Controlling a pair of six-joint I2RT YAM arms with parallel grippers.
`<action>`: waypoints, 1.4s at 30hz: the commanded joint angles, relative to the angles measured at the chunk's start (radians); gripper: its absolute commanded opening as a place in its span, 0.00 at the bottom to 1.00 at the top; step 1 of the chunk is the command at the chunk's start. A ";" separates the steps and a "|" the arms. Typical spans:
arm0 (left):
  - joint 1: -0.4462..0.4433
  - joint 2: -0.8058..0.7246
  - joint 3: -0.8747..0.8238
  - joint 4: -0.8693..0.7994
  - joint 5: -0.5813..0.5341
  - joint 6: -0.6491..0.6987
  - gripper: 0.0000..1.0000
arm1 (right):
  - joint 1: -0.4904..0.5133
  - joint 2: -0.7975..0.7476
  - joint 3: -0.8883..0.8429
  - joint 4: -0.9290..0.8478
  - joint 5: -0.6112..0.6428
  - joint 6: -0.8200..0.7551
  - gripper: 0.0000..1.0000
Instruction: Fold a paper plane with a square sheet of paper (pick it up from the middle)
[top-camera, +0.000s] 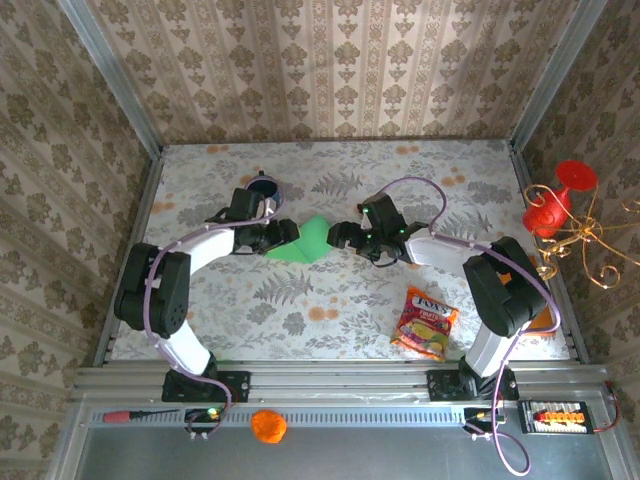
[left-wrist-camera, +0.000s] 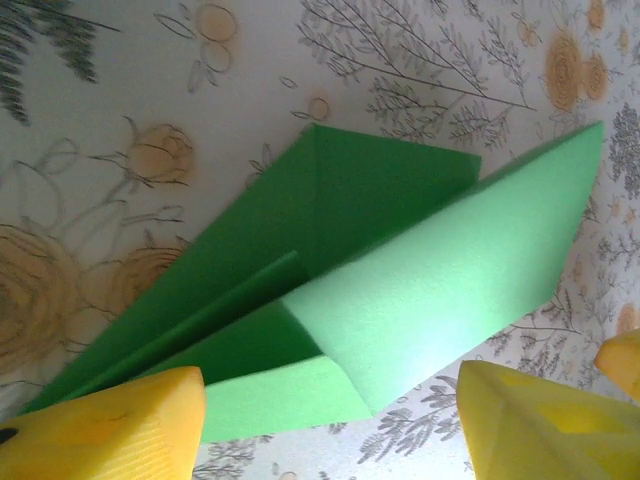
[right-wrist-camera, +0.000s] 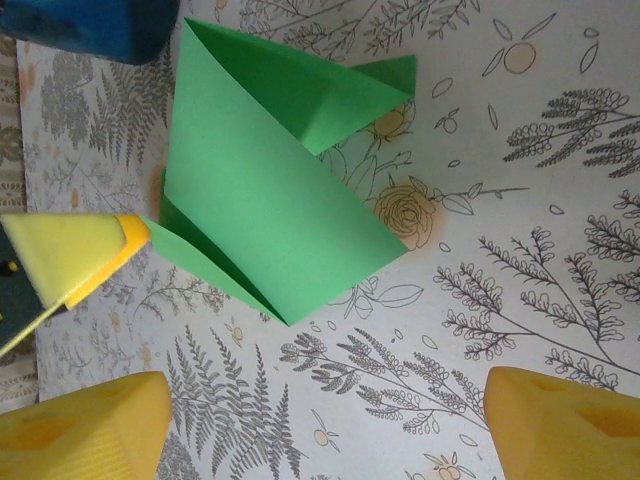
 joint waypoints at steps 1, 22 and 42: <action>0.054 -0.016 0.020 -0.017 0.002 0.093 0.73 | 0.007 0.011 0.018 0.009 -0.017 0.013 0.83; 0.075 0.079 -0.023 0.004 0.126 0.172 0.87 | 0.007 -0.003 0.004 0.001 -0.005 0.009 0.82; -0.197 -0.041 -0.121 0.034 0.068 0.024 0.83 | -0.045 -0.027 -0.018 -0.020 0.036 0.031 0.82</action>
